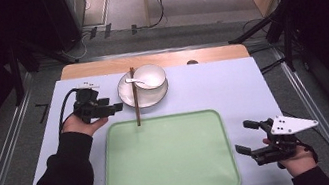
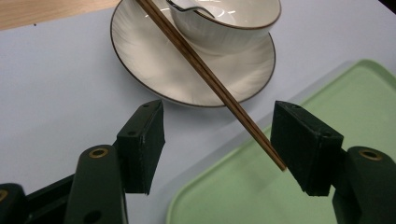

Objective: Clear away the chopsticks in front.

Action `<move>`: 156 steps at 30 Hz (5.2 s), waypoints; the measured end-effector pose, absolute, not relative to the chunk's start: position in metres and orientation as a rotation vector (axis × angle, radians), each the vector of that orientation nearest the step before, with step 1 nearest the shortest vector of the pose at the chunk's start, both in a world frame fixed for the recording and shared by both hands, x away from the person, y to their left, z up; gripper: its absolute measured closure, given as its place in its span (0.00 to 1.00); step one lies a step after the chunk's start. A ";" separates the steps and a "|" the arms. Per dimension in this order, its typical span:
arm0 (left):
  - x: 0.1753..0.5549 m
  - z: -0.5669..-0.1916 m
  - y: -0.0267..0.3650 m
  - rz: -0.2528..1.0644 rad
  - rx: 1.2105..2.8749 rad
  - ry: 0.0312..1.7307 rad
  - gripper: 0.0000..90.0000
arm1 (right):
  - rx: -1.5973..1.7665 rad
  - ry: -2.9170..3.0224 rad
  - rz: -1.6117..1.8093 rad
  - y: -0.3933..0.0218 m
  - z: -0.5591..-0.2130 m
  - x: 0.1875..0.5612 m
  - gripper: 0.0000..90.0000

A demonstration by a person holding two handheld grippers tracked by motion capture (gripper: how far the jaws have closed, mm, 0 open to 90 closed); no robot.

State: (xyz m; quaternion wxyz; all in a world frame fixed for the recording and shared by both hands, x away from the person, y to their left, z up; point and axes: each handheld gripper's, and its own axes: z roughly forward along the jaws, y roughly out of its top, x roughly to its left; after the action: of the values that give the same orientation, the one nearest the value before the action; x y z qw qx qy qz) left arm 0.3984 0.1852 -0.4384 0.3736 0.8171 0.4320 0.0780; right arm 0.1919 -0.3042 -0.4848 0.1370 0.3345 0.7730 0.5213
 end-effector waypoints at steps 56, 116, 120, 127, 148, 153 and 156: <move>0.469 -0.496 0.122 0.312 2.032 1.472 0.78 | 0.963 2.233 1.520 -0.307 -0.484 0.189 0.16; 0.356 -0.436 0.190 0.210 2.010 1.324 0.94 | 0.966 2.231 1.505 -0.306 -0.484 0.188 0.16; 0.340 -0.440 0.187 0.190 2.040 1.304 0.94 | 0.968 2.228 1.506 -0.306 -0.484 0.188 0.16; 0.319 -0.444 0.184 0.177 2.032 1.282 0.94 | 0.957 2.230 1.509 -0.306 -0.483 0.187 0.16; 0.289 -0.468 0.163 0.080 2.046 1.222 0.95 | 0.953 2.236 1.508 -0.304 -0.483 0.188 0.16; 0.288 -0.480 0.155 0.028 2.083 1.229 0.95 | 0.947 2.237 1.508 -0.304 -0.482 0.188 0.16; 0.286 -0.487 0.151 0.012 2.102 1.226 0.95 | 0.952 2.240 1.508 -0.304 -0.482 0.188 0.16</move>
State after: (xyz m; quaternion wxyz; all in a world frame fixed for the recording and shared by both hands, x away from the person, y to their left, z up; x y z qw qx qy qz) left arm 0.2863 0.1507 -0.4868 0.3467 0.8102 0.4725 0.0045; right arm 0.1881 -0.3038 -0.4824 0.1388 0.3292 0.7748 0.5215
